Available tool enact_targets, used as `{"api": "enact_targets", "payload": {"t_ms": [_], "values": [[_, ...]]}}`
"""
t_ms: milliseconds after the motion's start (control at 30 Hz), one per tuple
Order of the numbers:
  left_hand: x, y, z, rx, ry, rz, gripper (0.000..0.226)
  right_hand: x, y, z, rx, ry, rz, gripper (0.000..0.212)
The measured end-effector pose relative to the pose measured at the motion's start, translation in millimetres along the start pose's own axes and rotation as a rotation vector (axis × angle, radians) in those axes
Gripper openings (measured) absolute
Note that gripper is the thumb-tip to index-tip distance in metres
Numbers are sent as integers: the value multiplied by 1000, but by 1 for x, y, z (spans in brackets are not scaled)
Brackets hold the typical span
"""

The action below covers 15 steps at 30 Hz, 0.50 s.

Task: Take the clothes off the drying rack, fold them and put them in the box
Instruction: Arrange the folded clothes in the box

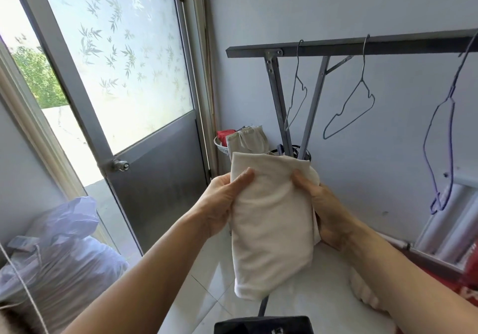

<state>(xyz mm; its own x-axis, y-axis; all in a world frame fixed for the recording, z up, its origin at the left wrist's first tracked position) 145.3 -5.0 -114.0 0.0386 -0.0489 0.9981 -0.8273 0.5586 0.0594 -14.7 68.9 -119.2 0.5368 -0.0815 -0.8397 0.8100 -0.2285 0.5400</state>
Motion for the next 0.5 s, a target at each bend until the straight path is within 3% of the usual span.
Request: {"api": "enact_targets", "payload": {"t_ms": [133,200,333,400,467,500], "values": [[5,5,-2,163,59,15,21,-5,3,0,-127,10,-13,52],[6,0,-2,341,131,114,23,-5,4,0,-176,-42,-109,50],[3,-8,5,627,224,125,37,0,8,0,-111,-102,-346,30],[-1,-9,9,589,163,52,57,1,9,0,-69,-163,-357,15],[-12,-7,11,380,-23,-38,76,1,6,5,10,-246,-322,9],[-18,-3,8,241,-119,-33,76,2,3,9,59,-264,-280,8]]}}
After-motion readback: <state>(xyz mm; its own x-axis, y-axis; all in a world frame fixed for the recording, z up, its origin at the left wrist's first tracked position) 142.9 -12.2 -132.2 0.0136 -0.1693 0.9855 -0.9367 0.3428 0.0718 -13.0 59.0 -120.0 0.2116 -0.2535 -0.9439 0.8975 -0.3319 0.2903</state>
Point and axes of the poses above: each hand's wrist, its own z-axis towards the middle knuckle, its own y-axis out of the palm, x = y × z, the point moved 4 cm from there along z, towards the middle knuckle, and after that the axes turned 12 degrees about z, right-handed, at the moved point
